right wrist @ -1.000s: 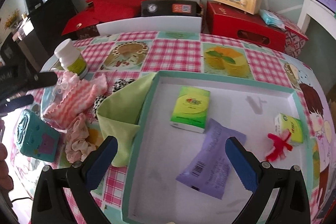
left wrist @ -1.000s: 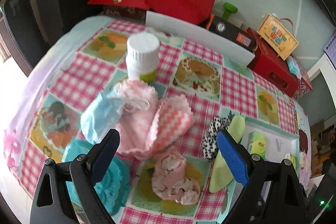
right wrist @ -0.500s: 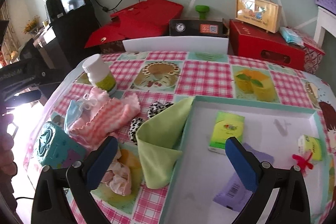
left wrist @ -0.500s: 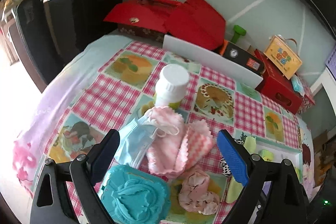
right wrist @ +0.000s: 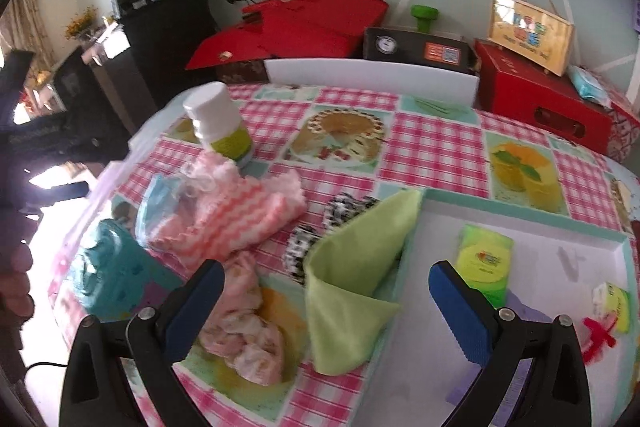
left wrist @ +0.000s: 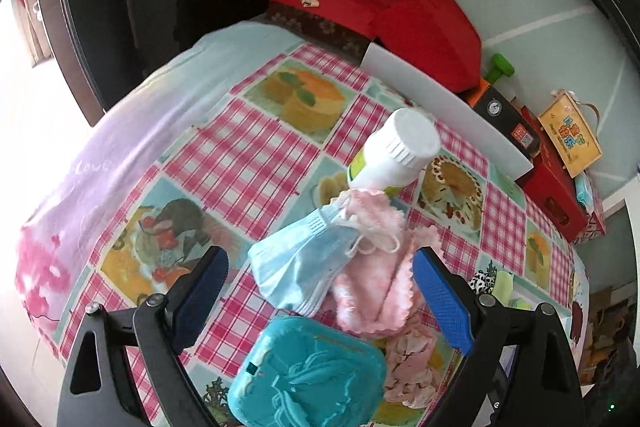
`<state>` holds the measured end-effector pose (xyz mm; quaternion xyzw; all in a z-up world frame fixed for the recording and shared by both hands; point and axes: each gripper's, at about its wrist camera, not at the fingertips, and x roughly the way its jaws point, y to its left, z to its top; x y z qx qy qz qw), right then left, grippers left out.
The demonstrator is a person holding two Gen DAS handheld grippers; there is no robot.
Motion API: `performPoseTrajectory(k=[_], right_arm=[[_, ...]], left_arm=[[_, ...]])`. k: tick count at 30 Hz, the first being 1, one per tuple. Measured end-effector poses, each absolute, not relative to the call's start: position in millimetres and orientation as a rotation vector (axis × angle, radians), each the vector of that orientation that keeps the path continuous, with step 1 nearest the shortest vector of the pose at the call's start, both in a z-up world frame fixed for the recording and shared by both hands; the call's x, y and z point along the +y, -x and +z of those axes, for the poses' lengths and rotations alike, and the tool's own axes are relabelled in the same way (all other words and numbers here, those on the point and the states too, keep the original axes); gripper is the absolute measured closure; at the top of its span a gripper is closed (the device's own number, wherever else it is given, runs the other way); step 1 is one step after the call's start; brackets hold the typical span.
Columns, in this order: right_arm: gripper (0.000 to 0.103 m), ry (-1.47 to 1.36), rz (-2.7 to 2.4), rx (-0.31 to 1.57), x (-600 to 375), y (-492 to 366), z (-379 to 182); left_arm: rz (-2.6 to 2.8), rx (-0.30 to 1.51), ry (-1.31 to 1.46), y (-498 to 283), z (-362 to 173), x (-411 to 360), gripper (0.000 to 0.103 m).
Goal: Organize soft objects
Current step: 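Move both tools over the pile of soft items beside the tray, then close the left tool on the blue face mask while the right tool grasps the pink towel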
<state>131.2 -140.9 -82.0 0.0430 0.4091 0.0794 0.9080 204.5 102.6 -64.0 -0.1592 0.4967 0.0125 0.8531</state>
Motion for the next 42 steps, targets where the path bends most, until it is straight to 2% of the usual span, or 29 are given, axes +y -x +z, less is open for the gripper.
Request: performPoseTrajectory(k=[8,14,16,23,26,34,37,39,42], right_arm=[[0.0,-0.09,0.272,0.868,-113,-149,-82],[0.013,-0.136,0.385,0.93,-92,-171,-82],[0.014,-0.136,0.416,0.956,-84,-181,-81],[0.024,-0.122,0.436,1.082,-66,-216,-98],[0.032,-0.147,0.444,1.127,-64,-226,-108],[0.036,-0.11,0.424,1.2,-48,-241,-128],[0.039,-0.107,0.406,1.225,-45,-246,-136],[0.043,-0.105,0.399,1.234,-42,-248,-140],[0.048,-0.096,0.396,1.241,-40,-249,-143]], left_arm=[[-0.011,1.125,0.184,-225,-76,117,0.009],[-0.07,1.229,0.213,-246,-102,140,0.009],[-0.099,1.267,0.242,-252,-113,146,0.009],[-0.174,1.36,0.221,-268,-135,137,0.01],[-0.197,1.383,0.205,-273,-143,131,0.01],[-0.213,1.389,0.233,-281,-154,129,0.014],[-0.225,1.388,0.232,-281,-155,128,0.023],[-0.237,1.387,0.227,-280,-156,126,0.023],[-0.259,1.387,0.232,-275,-156,120,0.042]])
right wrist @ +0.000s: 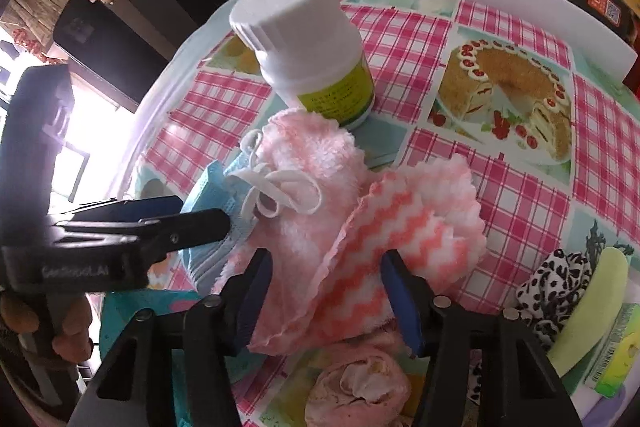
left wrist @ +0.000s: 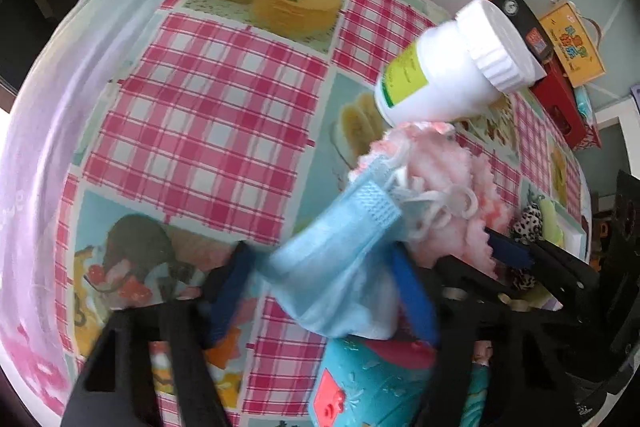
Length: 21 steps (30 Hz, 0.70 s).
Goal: Organize soft objects
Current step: 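Close the left tool on the blue face mask while the right tool grasps the pink towel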
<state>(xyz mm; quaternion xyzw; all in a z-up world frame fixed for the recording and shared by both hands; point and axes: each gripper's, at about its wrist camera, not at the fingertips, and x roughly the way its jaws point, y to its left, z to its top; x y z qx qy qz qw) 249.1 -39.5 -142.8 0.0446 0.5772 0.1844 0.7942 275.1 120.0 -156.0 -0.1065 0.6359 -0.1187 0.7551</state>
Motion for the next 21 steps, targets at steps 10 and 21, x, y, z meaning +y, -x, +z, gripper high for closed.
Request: performPoseTrajectory(k=[10,21], right_arm=[[0.07,-0.115,0.359,1.241,-43,-252,-147],[0.086,-0.224,0.377,1.196,-71,-239,-138]], left_arm=[[-0.265,1.368,0.292,-266,-163,105,0.073],[-0.148,1.279,0.385,-255,-148,144,0.085]])
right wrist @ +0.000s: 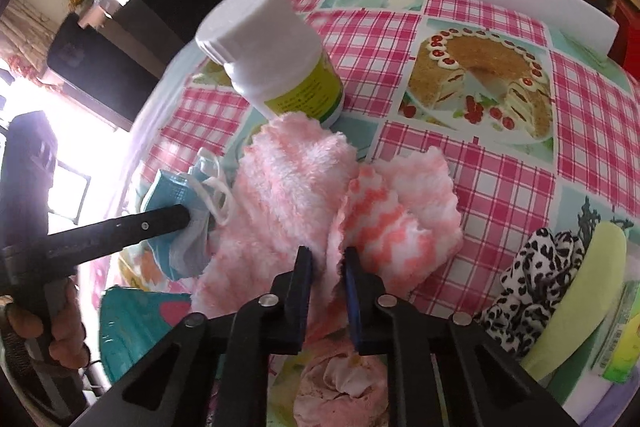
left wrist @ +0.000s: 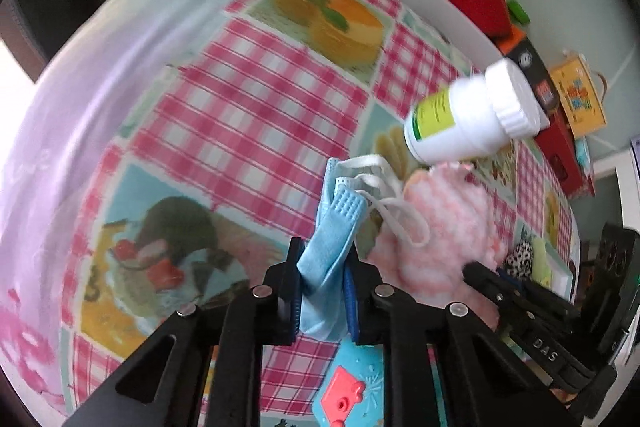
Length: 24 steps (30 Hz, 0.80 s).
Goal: Organize soft objects
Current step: 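Close the left tool on the blue face mask while the right tool grasps the pink towel, then lift and carry the blue mask and pink towel over the tray with both tools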
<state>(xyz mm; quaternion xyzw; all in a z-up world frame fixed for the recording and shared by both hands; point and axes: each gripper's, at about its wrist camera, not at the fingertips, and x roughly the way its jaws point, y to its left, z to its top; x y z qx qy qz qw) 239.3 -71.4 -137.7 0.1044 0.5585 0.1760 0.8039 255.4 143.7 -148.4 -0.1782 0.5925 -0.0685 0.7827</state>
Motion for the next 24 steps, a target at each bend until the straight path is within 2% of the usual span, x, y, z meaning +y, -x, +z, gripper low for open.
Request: performPoseTrajectory(k=[7,14,24], right_arm=[[0.088,-0.366,0.391,1.115,-99,-223,-126],[0.088,-0.42,0.395,1.044,-118,-214,-103],[0.088,-0.468,0.389,0.96,-130,-211,-70]], left_arm=[[-0.094,1.164,0.488,-238,-110,176,0.086],[-0.054,1.073,0.52,-221,-85,164,0.086],[-0.079,1.037,0.628,-220,-73,135,0.086]])
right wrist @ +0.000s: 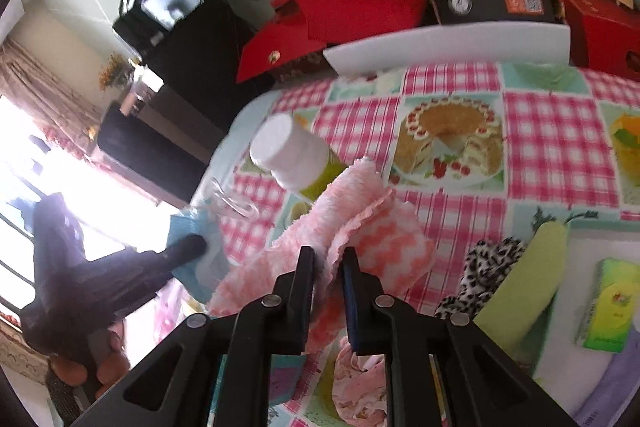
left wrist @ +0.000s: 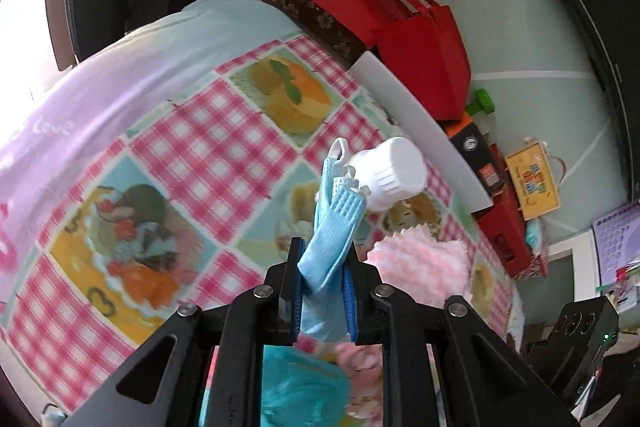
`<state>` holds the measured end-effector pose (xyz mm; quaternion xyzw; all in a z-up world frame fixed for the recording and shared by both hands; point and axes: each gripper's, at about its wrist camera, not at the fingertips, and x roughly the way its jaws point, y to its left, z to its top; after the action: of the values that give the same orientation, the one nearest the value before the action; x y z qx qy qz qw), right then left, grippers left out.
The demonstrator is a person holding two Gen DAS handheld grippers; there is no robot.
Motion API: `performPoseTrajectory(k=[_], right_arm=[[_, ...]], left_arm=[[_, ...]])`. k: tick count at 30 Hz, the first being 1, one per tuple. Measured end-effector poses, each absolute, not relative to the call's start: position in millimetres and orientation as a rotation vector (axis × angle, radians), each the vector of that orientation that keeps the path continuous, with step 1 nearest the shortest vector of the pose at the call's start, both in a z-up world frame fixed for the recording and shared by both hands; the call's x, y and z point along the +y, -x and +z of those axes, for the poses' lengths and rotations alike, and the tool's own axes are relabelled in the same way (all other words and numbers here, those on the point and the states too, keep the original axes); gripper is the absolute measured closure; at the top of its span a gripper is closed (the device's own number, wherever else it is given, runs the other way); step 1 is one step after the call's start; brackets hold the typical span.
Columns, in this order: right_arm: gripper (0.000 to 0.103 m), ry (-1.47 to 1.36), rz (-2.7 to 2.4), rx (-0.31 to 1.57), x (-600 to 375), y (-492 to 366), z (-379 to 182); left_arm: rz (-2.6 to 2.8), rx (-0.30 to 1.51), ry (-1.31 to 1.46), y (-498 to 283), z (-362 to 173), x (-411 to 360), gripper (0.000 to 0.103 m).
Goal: Organize soft objects
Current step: 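Lift and carry the blue mask and pink towel over the tray with both tools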
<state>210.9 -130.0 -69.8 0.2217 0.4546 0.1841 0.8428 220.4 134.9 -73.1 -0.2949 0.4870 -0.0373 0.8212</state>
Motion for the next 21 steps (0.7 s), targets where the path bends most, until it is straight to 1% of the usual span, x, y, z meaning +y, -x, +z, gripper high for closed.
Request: performPoseTrajectory(k=[11,21], right_arm=[[0.088,-0.478,0.321,0.832,-152,-191,-38],[0.088,-0.486,0.195,0.756,-191,-139,-27]], left_arm=[[-0.085,0.999,0.616,-214,-68,121,0.086],[-0.164,0.964,0.559,-203,-48,90,0.086]])
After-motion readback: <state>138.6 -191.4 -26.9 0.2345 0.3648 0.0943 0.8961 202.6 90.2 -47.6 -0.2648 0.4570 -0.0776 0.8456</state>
